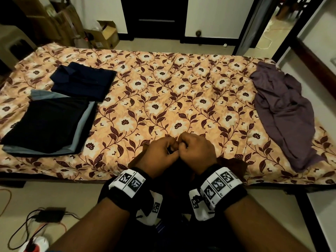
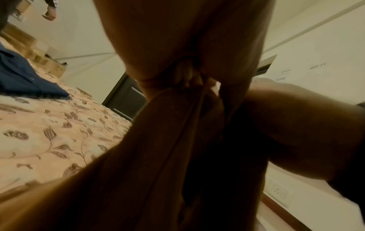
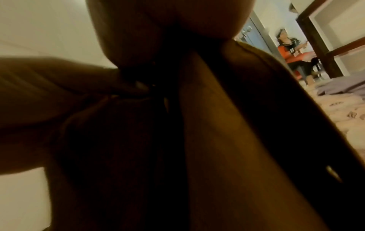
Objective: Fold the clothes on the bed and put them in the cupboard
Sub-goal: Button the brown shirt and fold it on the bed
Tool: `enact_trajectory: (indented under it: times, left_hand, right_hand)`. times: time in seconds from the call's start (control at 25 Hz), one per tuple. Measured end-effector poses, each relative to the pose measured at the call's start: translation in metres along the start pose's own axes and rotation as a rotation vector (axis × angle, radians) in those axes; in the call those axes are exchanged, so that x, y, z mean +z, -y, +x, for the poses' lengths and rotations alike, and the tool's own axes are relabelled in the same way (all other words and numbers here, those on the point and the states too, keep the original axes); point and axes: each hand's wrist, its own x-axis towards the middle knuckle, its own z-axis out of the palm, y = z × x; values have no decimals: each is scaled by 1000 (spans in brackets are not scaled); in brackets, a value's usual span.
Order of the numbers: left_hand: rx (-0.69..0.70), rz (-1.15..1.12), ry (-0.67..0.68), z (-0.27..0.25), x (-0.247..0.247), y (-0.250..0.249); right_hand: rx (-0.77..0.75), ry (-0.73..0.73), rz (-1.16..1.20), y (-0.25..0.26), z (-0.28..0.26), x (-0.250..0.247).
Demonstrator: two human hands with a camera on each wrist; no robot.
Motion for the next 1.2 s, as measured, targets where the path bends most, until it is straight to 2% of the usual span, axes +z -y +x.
enact_trajectory:
  times: [0.08,0.12,0.16,0.24,0.32,0.4,0.44,0.48,0.6,0.64,0.68,0.76,0.84,0.92,1.0,1.08,1.2]
  left_hand:
    - [-180,108,225,-6,-14,5]
    - [-261,93,239,-10,-23,11]
    - [-306,43,176,-14,-30,16]
    - [-317,-69,-147,-16,-44,25]
    - [-264,-8,-459,-12,-56,28]
    - [-234,130,-613,-9,-61,24]
    - [-262,171,-614,-7,-61,25]
    - [-317,178,-547,-3,-60,27]
    - [-503,-45,-8,29,-71,13]
    - [-484,-126,28,48,-84,3]
    - [-409,-149,-52,70,-101,-13]
    - [-146,-80,-366,112,-138,-55]
    - [91,-19,-539,125,-151,-81]
    - [147,74,-591,108,-127,-76]
    - [100,95,-622,79,-80,-43]
    - [25,26,-602,48,-35,-8]
    - [5,21,-560,16,2,24]
  right_hand:
    - [7,51,13,-11,5,-11]
    - [-5,96,58,-19,9,-17]
    - [-38,161,103,-25,12,-21]
    - [-84,274,203,-35,15,-24]
    - [-18,304,345,-46,11,-22]
    - [74,308,425,-59,2,-19]
    - [97,319,423,-64,-2,-17]
    - [108,339,392,-67,-2,-16]
    - [178,367,199,-56,39,-32]
    - [188,297,129,-47,63,-44]
    - [185,182,80,-34,87,-62]
    - [119,-75,20,-8,127,-103]
    - [108,-184,32,5,136,-123]
    - [162,-83,221,9,118,-111]
    - [245,42,599,10,85,-76]
    - [312,114,954,6,55,-39]
    - [295,161,1075,-13,28,2]
